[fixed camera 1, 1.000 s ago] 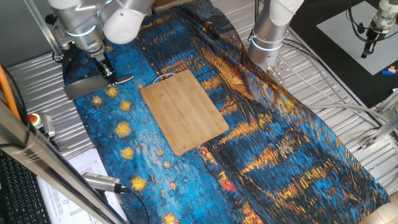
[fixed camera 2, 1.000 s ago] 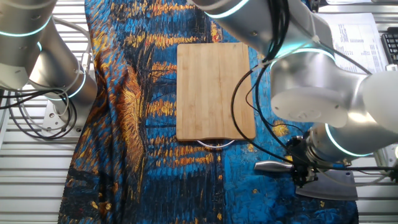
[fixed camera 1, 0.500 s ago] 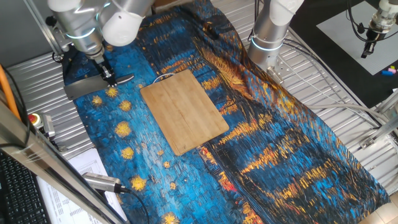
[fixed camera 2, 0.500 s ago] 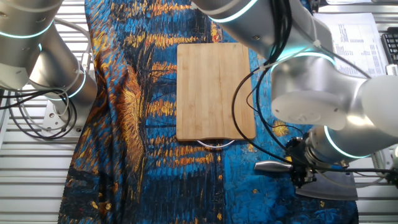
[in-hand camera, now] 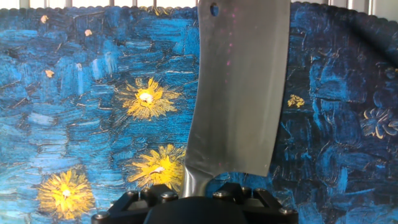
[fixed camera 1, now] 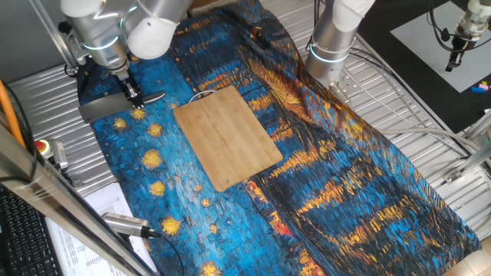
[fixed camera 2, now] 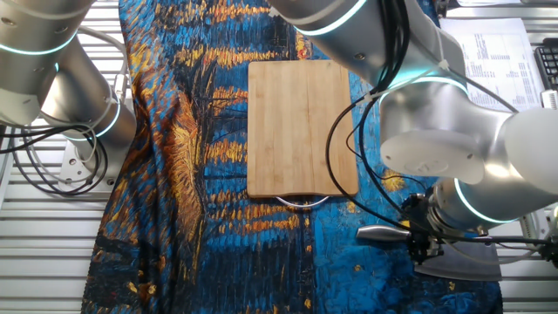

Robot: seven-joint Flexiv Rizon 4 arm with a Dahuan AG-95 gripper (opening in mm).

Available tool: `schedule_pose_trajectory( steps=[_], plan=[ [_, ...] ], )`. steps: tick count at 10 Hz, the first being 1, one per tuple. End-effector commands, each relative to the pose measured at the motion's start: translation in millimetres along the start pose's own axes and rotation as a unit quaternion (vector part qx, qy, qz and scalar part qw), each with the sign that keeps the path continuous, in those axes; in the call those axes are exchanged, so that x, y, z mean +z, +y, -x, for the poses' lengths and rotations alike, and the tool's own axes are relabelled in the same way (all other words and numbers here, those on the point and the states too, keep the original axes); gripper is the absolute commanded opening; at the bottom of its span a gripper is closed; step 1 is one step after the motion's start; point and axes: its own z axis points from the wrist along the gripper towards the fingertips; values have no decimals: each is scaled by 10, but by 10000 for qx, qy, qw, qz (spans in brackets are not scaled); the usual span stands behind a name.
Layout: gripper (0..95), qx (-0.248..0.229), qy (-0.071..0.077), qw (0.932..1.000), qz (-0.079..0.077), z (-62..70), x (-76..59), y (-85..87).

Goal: Put the knife on the cutting board

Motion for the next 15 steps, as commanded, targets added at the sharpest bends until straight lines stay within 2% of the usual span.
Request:
schedule_pose_trajectory(
  steps=[1, 8, 9, 15],
  plan=[
    [570, 30, -7, 10000, -6, -7, 1, 0],
    [570, 220, -33, 9998, -11, 31, 27, -27],
    [380, 228, -33, 9997, -5, 31, 28, -34],
    [380, 310, -47, 9995, 21, 30, 58, -31]
  ],
)
